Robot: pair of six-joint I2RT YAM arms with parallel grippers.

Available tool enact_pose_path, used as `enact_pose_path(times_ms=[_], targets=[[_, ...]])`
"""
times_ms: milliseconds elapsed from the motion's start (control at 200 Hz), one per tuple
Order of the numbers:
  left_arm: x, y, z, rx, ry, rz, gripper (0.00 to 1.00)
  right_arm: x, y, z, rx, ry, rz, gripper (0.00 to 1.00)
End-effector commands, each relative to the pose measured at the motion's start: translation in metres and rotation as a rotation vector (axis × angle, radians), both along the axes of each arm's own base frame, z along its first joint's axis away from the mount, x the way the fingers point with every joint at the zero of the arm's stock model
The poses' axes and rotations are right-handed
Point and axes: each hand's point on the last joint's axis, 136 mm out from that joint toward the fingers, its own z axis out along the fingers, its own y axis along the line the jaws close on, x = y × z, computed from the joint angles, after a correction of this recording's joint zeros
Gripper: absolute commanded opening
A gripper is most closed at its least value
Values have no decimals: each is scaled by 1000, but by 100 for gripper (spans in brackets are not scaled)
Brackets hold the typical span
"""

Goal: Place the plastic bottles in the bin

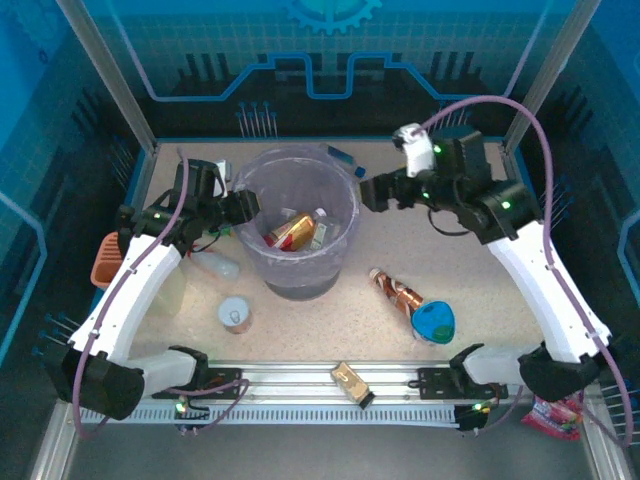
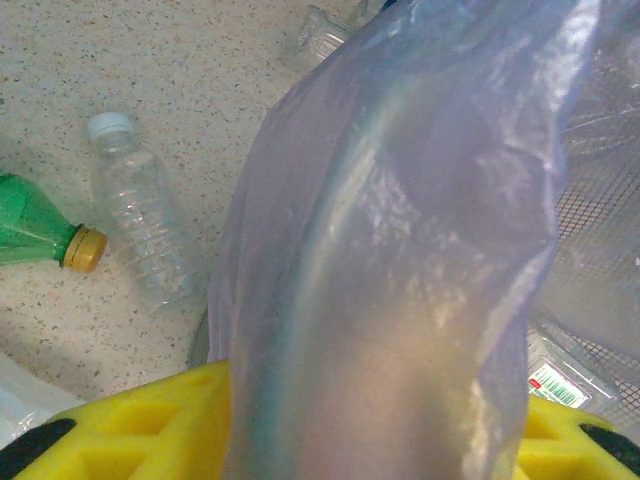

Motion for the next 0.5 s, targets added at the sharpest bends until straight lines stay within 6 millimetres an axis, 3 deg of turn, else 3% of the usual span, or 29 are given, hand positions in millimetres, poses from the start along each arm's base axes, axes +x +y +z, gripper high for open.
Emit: enact_pose_path(times_ms=[0, 235, 325, 495], targets=[[2, -5, 9, -8, -33, -19, 47, -26, -48, -67, -219, 227, -69, 100], [3, -7, 6, -15, -27, -20, 47, -66, -83, -166, -482, 630, -125, 98], [4, -8, 3, -26, -26, -19, 47, -75, -81, -198, -547, 738, -99, 98], [6, -10, 3, -34, -22, -27, 47, -76, -59, -239, -532, 818, -30, 97]])
